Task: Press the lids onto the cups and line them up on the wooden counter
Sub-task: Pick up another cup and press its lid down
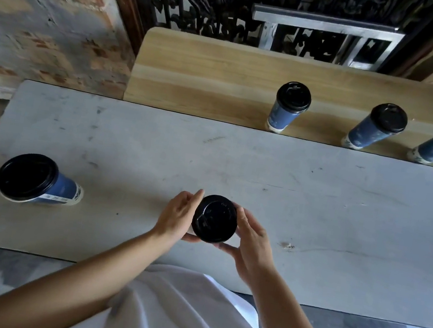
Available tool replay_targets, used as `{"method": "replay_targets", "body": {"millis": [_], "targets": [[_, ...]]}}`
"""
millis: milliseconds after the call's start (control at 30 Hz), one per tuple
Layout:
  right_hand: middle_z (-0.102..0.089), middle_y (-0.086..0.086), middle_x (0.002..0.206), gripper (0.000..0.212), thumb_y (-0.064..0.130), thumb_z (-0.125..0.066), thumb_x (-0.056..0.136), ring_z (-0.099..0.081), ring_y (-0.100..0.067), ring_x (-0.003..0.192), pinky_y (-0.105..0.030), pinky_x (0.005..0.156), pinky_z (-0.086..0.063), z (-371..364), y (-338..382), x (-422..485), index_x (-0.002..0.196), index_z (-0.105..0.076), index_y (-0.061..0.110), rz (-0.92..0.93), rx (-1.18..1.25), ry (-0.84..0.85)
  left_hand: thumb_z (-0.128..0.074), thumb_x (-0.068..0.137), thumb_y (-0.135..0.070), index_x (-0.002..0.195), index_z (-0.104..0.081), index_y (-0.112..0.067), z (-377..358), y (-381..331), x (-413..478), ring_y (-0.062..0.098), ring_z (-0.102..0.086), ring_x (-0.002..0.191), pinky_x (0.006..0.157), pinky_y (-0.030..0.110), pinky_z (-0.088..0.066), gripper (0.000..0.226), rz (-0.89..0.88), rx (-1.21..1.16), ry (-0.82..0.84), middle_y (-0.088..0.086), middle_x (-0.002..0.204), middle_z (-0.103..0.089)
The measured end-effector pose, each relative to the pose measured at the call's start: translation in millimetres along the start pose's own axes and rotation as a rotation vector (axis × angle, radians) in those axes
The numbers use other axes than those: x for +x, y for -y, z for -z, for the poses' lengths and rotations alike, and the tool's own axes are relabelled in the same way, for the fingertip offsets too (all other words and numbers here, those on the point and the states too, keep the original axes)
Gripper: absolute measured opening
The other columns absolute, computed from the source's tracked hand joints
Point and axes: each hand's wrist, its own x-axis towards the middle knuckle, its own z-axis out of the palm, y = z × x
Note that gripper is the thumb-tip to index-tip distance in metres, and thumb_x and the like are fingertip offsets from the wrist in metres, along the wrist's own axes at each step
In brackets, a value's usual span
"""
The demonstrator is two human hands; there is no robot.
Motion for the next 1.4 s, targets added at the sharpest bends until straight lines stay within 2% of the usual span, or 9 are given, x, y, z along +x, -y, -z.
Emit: {"method": "replay_targets", "body": {"millis": [133,267,567,700,833,967,1100,1267,1400], "targets": [[-0.071,-0.005,0.119,0.032,0.035,-0.049,0.103,-0.065,-0.019,0.116,-0.057,0.082,-0.059,0,0,3,0.117,-0.071,0.017,0.015,-0.037,-0.018,-0.053,0.1,-0.044,0.08,-0.05,-0.014,10,1,5,0.006,-0.064,0.076,0.061,0.045,-0.063,0.036,-0.074,0.014,0.12,-0.009,0.075,-0.056],[-0.073,-0.006,0.111,0.031,0.033,-0.047,0.104,-0.069,-0.018,0.108,-0.058,0.077,-0.06,-3,-4,2,0.112,-0.071,0.014,0.084,-0.062,-0.063,-0.046,0.105,-0.023,0.084,-0.053,-0.009,5,0,6,-0.002,-0.055,0.055,0.048,0.017,-0.05,0.027,-0.262,0.046,0.137,-0.014,0.059,-0.053],[-0.071,-0.01,0.111,0.034,0.035,-0.048,0.104,-0.069,-0.02,0.108,-0.055,0.073,-0.061,-7,2,4,0.11,-0.071,0.011,0.093,-0.063,-0.092,-0.04,0.107,-0.018,0.098,-0.065,-0.024,6,1,12,-0.003,-0.068,0.084,0.06,0.012,-0.053,0.027,-0.365,0.097,0.179,-0.015,0.086,-0.072],[-0.072,-0.009,0.114,0.031,0.033,-0.052,0.102,-0.066,-0.02,0.116,-0.049,0.086,-0.06,-6,-8,-7,0.111,-0.072,0.011,0.082,0.056,-0.132,-0.036,0.109,-0.025,0.105,-0.064,-0.021,1,10,2,0.007,-0.067,0.092,0.058,0.029,-0.06,0.029,-0.228,-0.01,0.093,-0.009,0.097,-0.07],[-0.07,-0.004,0.125,0.032,0.031,-0.046,0.106,-0.061,-0.015,0.124,-0.042,0.099,-0.052,-8,-18,-14,0.122,-0.069,0.018,0.105,0.102,-0.059,-0.035,0.109,-0.024,0.109,-0.06,-0.017,-11,13,-13,-0.004,-0.066,0.089,0.059,0.032,-0.061,0.027,-0.173,-0.127,-0.031,-0.002,0.106,-0.066],[-0.071,-0.003,0.12,0.036,0.04,-0.045,0.104,-0.065,-0.015,0.118,-0.053,0.094,-0.056,-7,-13,-8,0.113,-0.074,0.02,0.036,0.108,-0.046,-0.043,0.106,-0.032,0.105,-0.056,-0.012,-9,13,-14,0.013,-0.062,0.1,0.068,0.049,-0.064,0.024,-0.072,-0.129,-0.017,0.002,0.104,-0.061],[-0.071,-0.002,0.12,0.037,0.041,-0.046,0.103,-0.065,-0.014,0.116,-0.057,0.093,-0.055,-2,-6,-4,0.115,-0.073,0.019,0.022,0.03,-0.021,-0.05,0.1,-0.049,0.097,-0.055,-0.011,-1,7,-6,0.012,-0.06,0.096,0.066,0.049,-0.064,0.038,-0.022,-0.056,0.026,-0.001,0.098,-0.055],[-0.07,-0.006,0.122,0.034,0.038,-0.045,0.104,-0.063,-0.02,0.12,-0.058,0.089,-0.057,2,-6,1,0.117,-0.072,0.019,0.042,-0.028,-0.028,-0.05,0.103,-0.036,0.096,-0.055,-0.012,4,0,-2,0.003,-0.06,0.081,0.069,0.051,-0.063,0.025,-0.102,-0.026,0.112,-0.008,0.084,-0.055],[-0.071,-0.008,0.118,0.035,0.037,-0.045,0.104,-0.066,-0.021,0.116,-0.057,0.084,-0.059,0,-6,4,0.116,-0.071,0.017,0.063,-0.046,-0.051,-0.044,0.107,-0.026,0.111,-0.061,-0.014,11,-5,3,-0.002,-0.064,0.082,0.065,0.05,-0.063,0.021,-0.21,0.083,0.206,-0.001,0.1,-0.064]]}}
